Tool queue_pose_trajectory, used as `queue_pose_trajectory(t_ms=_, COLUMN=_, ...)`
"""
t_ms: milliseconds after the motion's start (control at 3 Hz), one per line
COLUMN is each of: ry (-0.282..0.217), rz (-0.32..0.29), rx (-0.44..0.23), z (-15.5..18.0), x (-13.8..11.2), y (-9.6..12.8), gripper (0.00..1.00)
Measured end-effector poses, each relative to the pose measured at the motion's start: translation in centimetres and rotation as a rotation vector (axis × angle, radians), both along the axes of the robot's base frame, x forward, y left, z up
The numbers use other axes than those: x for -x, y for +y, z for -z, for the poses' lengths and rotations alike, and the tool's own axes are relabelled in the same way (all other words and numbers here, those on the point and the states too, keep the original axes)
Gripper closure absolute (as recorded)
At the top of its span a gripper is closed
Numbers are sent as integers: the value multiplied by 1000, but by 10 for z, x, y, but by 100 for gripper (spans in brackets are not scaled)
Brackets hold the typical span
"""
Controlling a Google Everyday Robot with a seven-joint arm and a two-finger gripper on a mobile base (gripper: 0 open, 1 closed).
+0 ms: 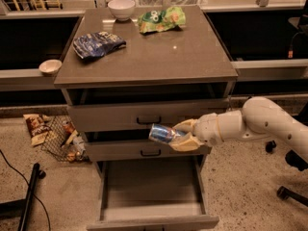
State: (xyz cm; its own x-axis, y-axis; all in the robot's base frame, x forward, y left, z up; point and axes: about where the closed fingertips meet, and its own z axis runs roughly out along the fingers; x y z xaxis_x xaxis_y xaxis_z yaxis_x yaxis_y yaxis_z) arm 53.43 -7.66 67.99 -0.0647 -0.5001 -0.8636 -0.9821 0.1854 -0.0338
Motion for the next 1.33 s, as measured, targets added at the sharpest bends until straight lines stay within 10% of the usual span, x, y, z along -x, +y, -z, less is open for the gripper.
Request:
queue_pose_trajectory(t_ms=333, ry=0, rz=0, rx=0, z=0, x=0, y=0, gripper=100)
queue_pose_trajectory(t_ms=1333, ry=86, rz=59, rx=-13, z=164, x=24, y=-25, gripper=100)
